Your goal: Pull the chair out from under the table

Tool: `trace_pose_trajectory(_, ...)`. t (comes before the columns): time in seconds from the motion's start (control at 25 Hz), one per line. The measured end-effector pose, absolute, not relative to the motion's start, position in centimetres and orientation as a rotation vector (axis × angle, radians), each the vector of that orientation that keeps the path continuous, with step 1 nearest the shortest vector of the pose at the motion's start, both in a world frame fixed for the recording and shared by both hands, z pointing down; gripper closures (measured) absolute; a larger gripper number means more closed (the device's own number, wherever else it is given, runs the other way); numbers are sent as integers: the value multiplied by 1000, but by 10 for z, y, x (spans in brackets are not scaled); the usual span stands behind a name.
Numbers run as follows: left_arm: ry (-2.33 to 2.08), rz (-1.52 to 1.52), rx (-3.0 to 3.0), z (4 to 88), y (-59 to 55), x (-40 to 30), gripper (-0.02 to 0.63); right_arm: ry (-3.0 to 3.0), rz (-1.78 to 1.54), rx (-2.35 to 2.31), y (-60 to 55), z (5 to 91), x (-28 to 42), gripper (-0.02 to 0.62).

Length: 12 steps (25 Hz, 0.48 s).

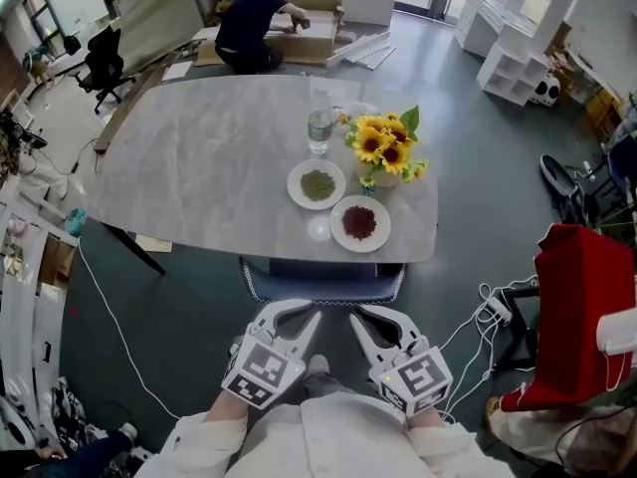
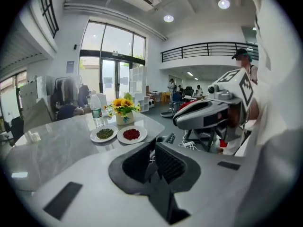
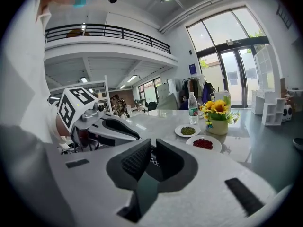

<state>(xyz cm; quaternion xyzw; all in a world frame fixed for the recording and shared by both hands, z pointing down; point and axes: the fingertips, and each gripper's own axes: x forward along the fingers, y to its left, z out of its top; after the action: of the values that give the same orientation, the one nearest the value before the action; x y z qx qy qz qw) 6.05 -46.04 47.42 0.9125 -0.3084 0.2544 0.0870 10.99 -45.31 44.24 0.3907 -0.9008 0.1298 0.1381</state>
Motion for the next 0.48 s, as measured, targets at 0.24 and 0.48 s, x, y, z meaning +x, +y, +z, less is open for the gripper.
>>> trace_pose_trajectory(0.24,-895,889,2716,489,-472,61,578,-2577,370,1114,-468,453,113,591)
trace_pose_trajectory(0.48,-887,900,2712,496,-479,63,565,-2549,344,1099,-477,461,113,586)
